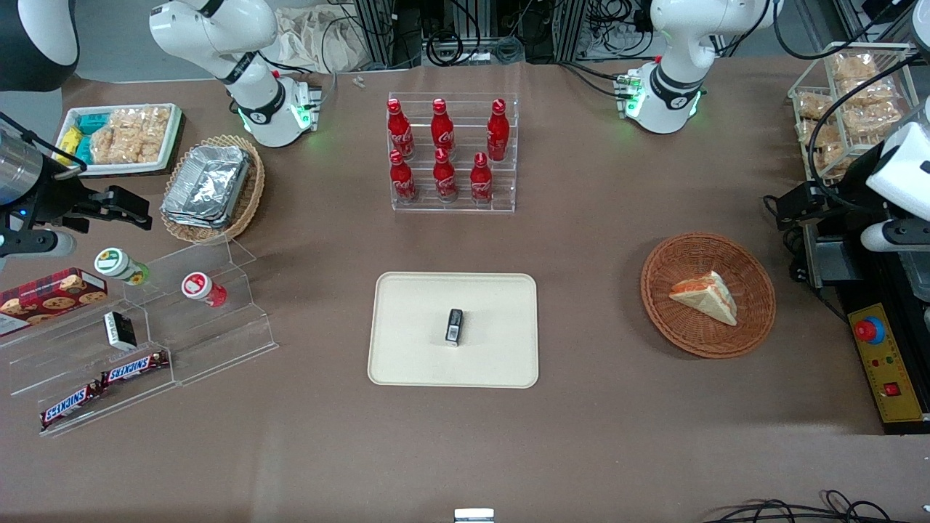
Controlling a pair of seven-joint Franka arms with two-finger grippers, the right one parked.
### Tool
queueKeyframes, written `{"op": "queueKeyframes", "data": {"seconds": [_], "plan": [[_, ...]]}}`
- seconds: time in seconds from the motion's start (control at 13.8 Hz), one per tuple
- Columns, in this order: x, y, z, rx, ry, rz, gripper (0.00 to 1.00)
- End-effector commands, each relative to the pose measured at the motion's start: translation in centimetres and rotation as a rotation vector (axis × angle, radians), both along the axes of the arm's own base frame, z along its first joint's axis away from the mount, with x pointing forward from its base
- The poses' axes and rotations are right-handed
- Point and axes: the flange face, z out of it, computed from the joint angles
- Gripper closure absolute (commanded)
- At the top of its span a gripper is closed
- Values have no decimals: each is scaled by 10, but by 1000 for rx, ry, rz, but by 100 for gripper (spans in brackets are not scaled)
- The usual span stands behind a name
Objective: Place sandwich from basket to tray
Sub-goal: 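Move the left gripper toward the wicker basket with the sandwich, then lower the left gripper over the wrapped sandwich and close on it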
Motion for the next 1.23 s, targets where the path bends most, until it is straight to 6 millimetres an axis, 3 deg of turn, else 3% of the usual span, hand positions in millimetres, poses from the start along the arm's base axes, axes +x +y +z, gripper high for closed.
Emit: {"op": "queueKeyframes", "data": {"seconds": [0.0, 0.22, 0.43, 0.65, 0.8, 1.16], "plan": [[-6, -5, 6, 2, 11, 15, 0], [-5, -1, 2, -1, 26, 77, 0], [-7, 2, -6, 6, 79, 274, 0], [3, 15, -28, -4, 116, 514, 0], [9, 15, -59, 8, 143, 622, 0], [9, 26, -164, 29, 133, 955, 0]]}}
